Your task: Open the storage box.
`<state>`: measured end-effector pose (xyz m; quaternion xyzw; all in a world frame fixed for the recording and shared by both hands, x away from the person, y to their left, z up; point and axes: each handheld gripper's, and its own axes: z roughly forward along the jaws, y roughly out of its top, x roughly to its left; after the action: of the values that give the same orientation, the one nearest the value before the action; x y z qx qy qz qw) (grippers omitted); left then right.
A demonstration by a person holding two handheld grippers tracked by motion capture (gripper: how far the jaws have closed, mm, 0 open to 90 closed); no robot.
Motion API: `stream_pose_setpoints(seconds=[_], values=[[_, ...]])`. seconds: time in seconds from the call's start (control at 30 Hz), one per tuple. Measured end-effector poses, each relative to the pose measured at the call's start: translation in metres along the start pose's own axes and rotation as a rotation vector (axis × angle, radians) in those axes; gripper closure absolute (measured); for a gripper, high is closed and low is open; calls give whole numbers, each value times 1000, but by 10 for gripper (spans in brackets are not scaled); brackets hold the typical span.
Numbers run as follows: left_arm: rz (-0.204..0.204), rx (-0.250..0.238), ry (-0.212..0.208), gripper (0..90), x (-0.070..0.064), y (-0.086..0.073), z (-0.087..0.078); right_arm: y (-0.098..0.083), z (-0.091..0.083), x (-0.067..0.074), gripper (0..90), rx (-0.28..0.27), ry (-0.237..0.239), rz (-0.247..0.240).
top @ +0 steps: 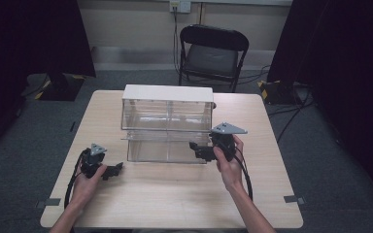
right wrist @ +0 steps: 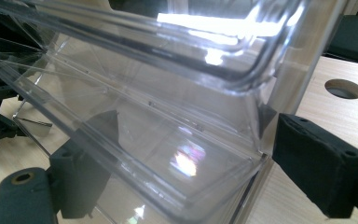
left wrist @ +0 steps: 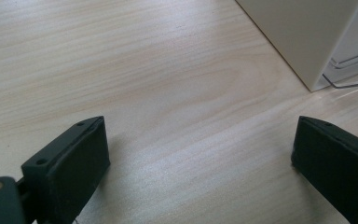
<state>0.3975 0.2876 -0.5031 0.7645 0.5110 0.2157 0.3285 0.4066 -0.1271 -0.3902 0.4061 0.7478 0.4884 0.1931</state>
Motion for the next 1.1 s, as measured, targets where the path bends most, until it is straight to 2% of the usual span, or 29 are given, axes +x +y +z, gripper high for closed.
stream_pose_setpoints(seconds=[0.37,1.1], values=[[2,0,0,35,0,0,0,7,-5,0,136,-32,-4,-3],[0,0,0,35,0,0,0,1,-6,-1,137,-67,0,25]])
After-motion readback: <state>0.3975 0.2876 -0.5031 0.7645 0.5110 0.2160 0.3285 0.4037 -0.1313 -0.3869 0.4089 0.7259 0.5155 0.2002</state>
